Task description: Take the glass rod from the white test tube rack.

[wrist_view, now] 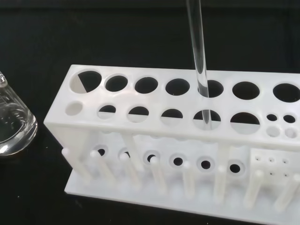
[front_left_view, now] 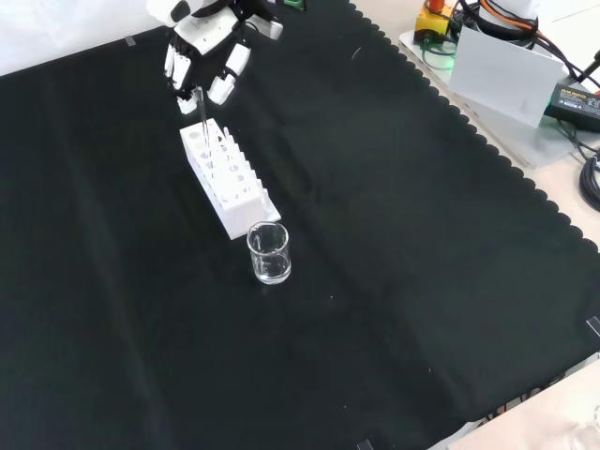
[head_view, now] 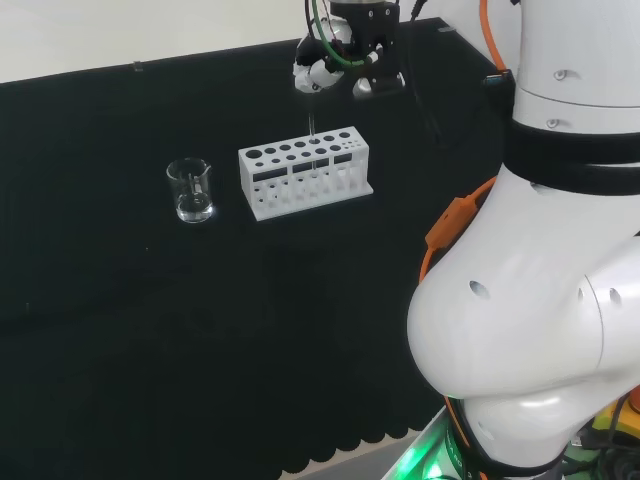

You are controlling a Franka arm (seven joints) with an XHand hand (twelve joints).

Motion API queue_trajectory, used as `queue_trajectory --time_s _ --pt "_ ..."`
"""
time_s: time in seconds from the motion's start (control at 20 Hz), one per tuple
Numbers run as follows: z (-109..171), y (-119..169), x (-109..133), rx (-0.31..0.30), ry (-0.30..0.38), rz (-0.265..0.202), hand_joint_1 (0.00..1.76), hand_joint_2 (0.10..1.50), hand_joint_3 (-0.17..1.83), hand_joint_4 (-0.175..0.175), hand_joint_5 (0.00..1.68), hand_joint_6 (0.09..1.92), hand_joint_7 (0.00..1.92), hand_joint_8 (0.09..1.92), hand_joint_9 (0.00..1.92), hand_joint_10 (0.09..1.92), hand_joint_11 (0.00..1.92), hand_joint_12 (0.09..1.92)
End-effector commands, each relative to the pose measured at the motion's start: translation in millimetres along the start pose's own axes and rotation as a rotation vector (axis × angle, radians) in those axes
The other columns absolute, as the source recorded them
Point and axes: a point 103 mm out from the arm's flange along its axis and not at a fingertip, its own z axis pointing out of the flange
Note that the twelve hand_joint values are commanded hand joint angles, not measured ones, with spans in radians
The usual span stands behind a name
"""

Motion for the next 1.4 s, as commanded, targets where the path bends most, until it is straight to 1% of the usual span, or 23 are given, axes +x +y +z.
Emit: queue_trajectory --time_s 0.05,0.1,0.15,0.25,0.35,0.6,0.65,0.7,0.75,0.8,0.85,0.9,0.95,1.05,1.1,1.15,1.2,1.3,1.4 --pt "1 5 -2 -0.031 -0.004 -0.012 0.97 1.24 -0.14 -0.096 0.75 1.01 0.74 0.71 1.02 0.6 0.86 1.19" --pt "1 7 -2 -0.046 -0.003 -0.013 1.03 1.23 -0.1 -0.119 0.79 1.11 0.76 0.72 1.08 0.59 0.98 1.12" --pt "0 8 -2 -0.059 -0.002 -0.017 1.07 1.22 -0.07 -0.144 0.8 1.17 0.78 0.74 1.13 0.58 1.1 1.04" --pt "-1 10 -2 -0.083 0.003 -0.016 1.11 1.21 -0.03 -0.168 0.82 1.21 0.84 0.76 1.2 0.57 1.27 0.91" --pt "0 12 -2 -0.095 0.0 -0.017 1.12 1.2 -0.02 -0.174 0.83 1.22 0.88 0.78 1.25 0.57 1.35 0.81" --pt "7 17 -4 -0.134 0.024 -0.002 1.13 1.19 -0.01 -0.175 0.84 1.22 0.95 0.82 1.28 0.63 1.39 0.72" --pt "8 18 -4 -0.145 0.018 0.0 1.16 1.18 -0.02 -0.105 0.86 1.2 0.95 0.91 1.29 0.65 1.4 0.71" --pt "9 18 -3 -0.164 0.011 0.003 1.18 1.17 -0.02 -0.047 0.88 1.19 0.96 0.97 1.3 0.67 1.41 0.7" --pt "9 18 -2 -0.193 -0.009 0.003 1.2 1.16 -0.03 -0.014 0.9 1.16 0.98 0.99 1.32 0.7 1.41 0.69" --pt "9 17 -1 -0.238 -0.029 0.01 1.22 1.17 -0.08 0.0 0.93 1.12 1.02 0.97 1.34 0.73 1.42 0.7" --pt "9 15 0 -0.275 -0.048 0.008 1.23 1.16 -0.12 -0.003 0.97 1.05 1.08 0.9 1.39 0.76 1.45 0.71" --pt "9 13 2 -0.306 -0.078 0.004 1.25 1.14 -0.15 -0.018 1.01 0.96 1.16 0.81 1.44 0.77 1.48 0.72" --pt "7 11 3 -0.325 -0.098 -0.001 1.27 1.12 -0.16 -0.041 1.07 0.86 1.23 0.71 1.5 0.75 1.52 0.71" --pt "2 7 6 -0.349 -0.121 -0.005 1.3 1.08 -0.17 -0.102 1.16 0.65 1.36 0.54 1.61 0.67 1.59 0.67" --pt "-3 4 7 -0.357 -0.128 -0.008 1.3 1.08 -0.17 -0.133 1.2 0.61 1.34 0.54 1.65 0.63 1.62 0.64" --pt "-8 1 9 -0.36 -0.134 -0.011 1.31 1.08 -0.17 -0.154 1.21 0.62 1.31 0.57 1.68 0.6 1.64 0.63" --pt "-13 -2 10 -0.367 -0.142 -0.012 1.31 1.08 -0.17 -0.165 1.21 0.62 1.29 0.59 1.7 0.58 1.65 0.62" --pt "-23 -8 14 -0.376 -0.143 -0.007 1.31 1.08 -0.17 -0.174 1.21 0.63 1.27 0.62 1.72 0.57 1.66 0.61" --pt "-32 -14 18 -0.384 -0.142 -0.001 1.31 1.08 -0.17 -0.175 1.21 0.63 1.26 0.63 1.73 0.56 1.67 0.61"
